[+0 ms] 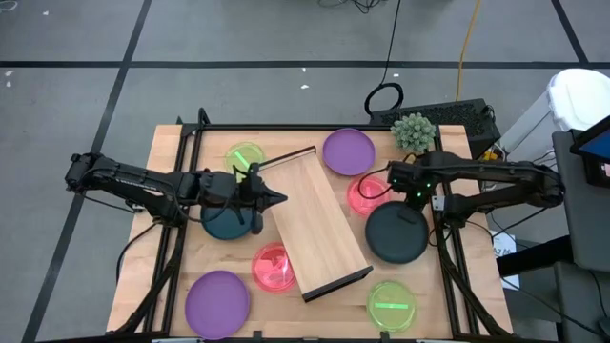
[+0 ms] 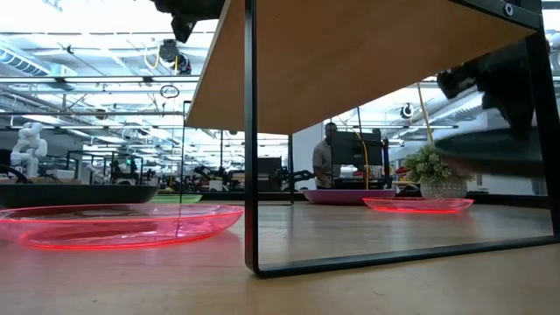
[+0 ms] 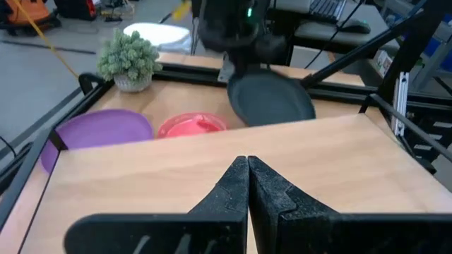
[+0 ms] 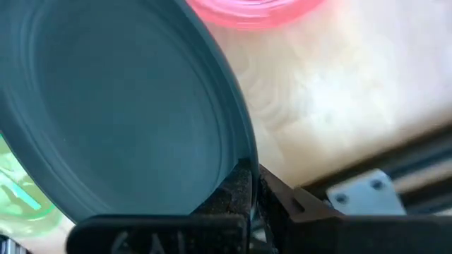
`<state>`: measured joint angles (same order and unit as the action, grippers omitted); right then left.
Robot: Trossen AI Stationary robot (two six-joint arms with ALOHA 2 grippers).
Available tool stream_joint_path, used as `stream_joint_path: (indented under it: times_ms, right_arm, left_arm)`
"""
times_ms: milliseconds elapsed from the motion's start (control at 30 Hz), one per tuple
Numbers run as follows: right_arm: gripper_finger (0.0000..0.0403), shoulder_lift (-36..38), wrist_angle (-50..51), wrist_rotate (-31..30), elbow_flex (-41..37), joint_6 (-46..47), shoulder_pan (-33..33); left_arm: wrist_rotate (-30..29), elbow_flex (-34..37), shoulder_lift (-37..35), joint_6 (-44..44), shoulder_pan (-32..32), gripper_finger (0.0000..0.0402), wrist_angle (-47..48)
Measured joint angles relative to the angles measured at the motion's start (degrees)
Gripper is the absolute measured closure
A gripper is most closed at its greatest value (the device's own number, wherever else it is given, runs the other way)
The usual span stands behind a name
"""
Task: Place and stack plates onto a shelf
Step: Put the right black plate on the shelf
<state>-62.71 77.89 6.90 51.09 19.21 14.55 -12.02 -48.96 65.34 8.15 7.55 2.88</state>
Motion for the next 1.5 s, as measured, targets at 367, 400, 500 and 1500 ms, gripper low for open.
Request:
stream_joint_path:
  times_ms: [367, 400, 500, 1500]
  right_arm:
    - [0.0403, 0.16, 11.76, -4.15, 12.21, 6.18, 0.00]
    - [0.0403, 0.20, 12.19, -4.26, 13.14, 6.66, 0.00]
    - [0.0403, 0.77, 12.00, -4.22, 15.62, 8.97, 0.00]
    - [0.0403, 2.97, 9.97, -3.82, 19.34, 12.20, 5.64]
  left_arm:
    - [0.66, 0.01, 0.00, 8.45, 0.16, 0.0400, 6.55]
    - [1.06, 0.00, 0.00, 8.98, 0.33, 0.0400, 7.37]
    - [1.65, 0.00, 0.00, 9.09, 1.22, 0.0400, 10.16]
    - [1.48, 0.05, 6.95, 5.15, 18.56, 0.0400, 12.28]
